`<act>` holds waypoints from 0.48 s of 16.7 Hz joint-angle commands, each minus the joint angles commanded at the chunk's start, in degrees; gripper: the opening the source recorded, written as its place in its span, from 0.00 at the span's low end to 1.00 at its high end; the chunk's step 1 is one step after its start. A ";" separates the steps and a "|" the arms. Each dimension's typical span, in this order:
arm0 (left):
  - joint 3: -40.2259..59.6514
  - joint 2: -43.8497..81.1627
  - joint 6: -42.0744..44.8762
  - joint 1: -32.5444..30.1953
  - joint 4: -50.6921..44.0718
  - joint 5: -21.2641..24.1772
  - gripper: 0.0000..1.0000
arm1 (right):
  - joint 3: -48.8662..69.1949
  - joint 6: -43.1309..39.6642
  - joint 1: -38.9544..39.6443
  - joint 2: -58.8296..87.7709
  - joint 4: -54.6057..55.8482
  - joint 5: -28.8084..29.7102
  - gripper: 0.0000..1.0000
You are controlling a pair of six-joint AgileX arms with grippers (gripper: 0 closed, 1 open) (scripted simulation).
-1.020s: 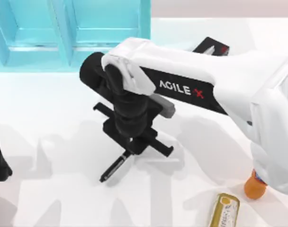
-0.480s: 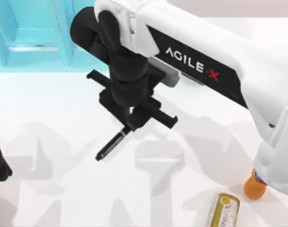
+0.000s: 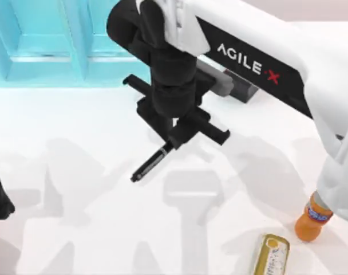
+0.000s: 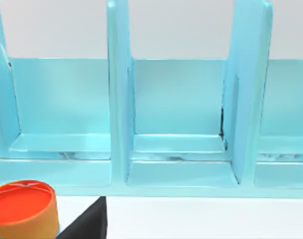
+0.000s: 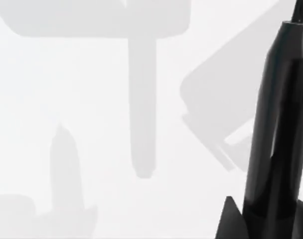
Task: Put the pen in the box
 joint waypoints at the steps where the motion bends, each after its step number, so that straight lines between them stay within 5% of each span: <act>1: 0.00 0.00 0.00 0.00 0.00 0.00 1.00 | -1.21 -0.82 -2.41 -0.70 0.25 0.01 0.00; 8: 0.00 0.00 0.00 0.00 0.00 0.00 1.00 | -14.77 -11.43 -32.84 -10.01 4.24 -0.09 0.00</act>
